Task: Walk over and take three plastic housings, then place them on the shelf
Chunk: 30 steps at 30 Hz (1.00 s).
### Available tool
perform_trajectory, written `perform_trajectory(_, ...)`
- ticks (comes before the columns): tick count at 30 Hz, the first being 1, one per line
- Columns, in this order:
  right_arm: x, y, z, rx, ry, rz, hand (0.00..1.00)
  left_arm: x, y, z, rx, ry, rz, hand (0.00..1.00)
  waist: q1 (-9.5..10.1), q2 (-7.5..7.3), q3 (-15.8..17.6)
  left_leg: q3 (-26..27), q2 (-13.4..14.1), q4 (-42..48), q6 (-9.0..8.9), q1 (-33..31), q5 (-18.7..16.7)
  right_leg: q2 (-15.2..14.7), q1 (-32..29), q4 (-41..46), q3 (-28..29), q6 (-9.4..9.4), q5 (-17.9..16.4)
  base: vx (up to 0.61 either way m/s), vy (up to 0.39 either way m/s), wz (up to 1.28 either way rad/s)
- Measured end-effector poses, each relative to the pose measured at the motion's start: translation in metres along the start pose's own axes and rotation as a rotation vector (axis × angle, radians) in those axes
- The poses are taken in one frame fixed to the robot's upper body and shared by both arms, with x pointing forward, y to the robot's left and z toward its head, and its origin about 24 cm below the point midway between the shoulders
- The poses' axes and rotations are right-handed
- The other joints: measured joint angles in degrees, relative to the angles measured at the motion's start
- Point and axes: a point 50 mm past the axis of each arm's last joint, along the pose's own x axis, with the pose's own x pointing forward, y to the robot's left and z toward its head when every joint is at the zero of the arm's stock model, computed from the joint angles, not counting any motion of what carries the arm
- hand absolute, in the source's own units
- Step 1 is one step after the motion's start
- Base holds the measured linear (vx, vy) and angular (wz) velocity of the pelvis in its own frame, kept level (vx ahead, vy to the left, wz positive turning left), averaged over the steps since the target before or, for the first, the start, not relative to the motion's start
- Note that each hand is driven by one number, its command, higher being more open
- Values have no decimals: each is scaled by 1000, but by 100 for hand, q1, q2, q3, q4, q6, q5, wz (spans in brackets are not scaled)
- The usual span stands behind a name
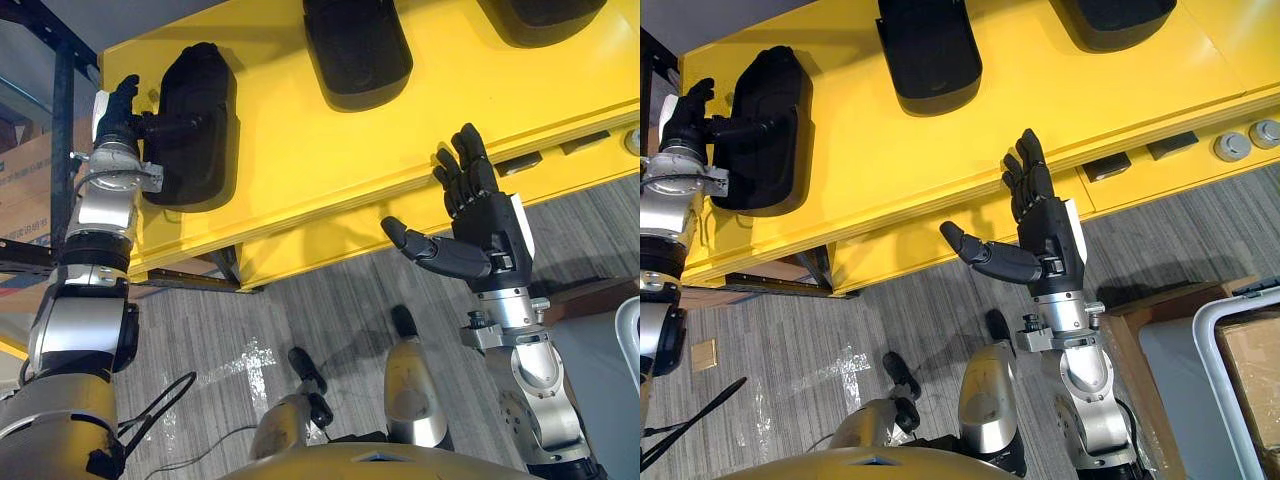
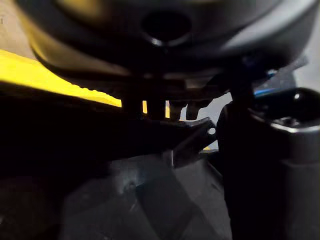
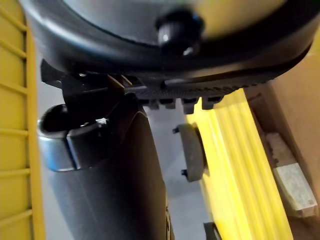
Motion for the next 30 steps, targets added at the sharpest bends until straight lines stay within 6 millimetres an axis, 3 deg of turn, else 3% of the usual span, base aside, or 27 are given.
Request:
perform_trajectory(5,-6,7,-2,23,-4,15,100,-2,1,2,-100,-5,139,100,-78,-13,0,10,2,-1,8,82,9,35,58,-2,-4,12,10,10,-6,-2)
perform_trajectory(7,-7,8,-1,33,-21,11,100,-4,-1,12,-199,-52,184,100,-72,-25,-6,-10,9,-3,8,150,10,38,151,-24,-30,12,10,10,-6,3)
perform_trajectory(13,-5,12,5,12,-99,10,100,-29,6,78,-406,-438,258,100,-20,-181,-175,-227,33,-12,10,356,10,26,583,-221,-274,28,23,21,-16,15)
perform_trajectory(15,-3,13,6,-19,-116,10,100,-50,-2,94,-495,-558,241,100,111,-219,-506,-370,43,-16,10,374,10,9,757,-353,-443,28,23,32,-18,29)
perform_trajectory(20,8,17,-1,-31,-121,-14,100,-92,-23,78,-499,-642,159,100,409,-250,-1107,-669,53,-19,9,458,11,-15,1168,-585,-804,27,23,31,-16,32)
perform_trajectory(26,26,18,-12,-14,-86,-62,100,-141,-52,39,-531,-578,-45,100,797,-281,-1398,-1096,50,-23,-32,380,60,-37,1446,-708,-1268,16,24,-50,-9,38)
perform_trajectory(30,41,15,-39,-8,45,-120,100,-181,-67,21,-606,-521,-215,100,1036,-364,-1466,-1395,32,-23,-37,325,151,-52,1606,-731,-1567,0,28,-53,-8,35)
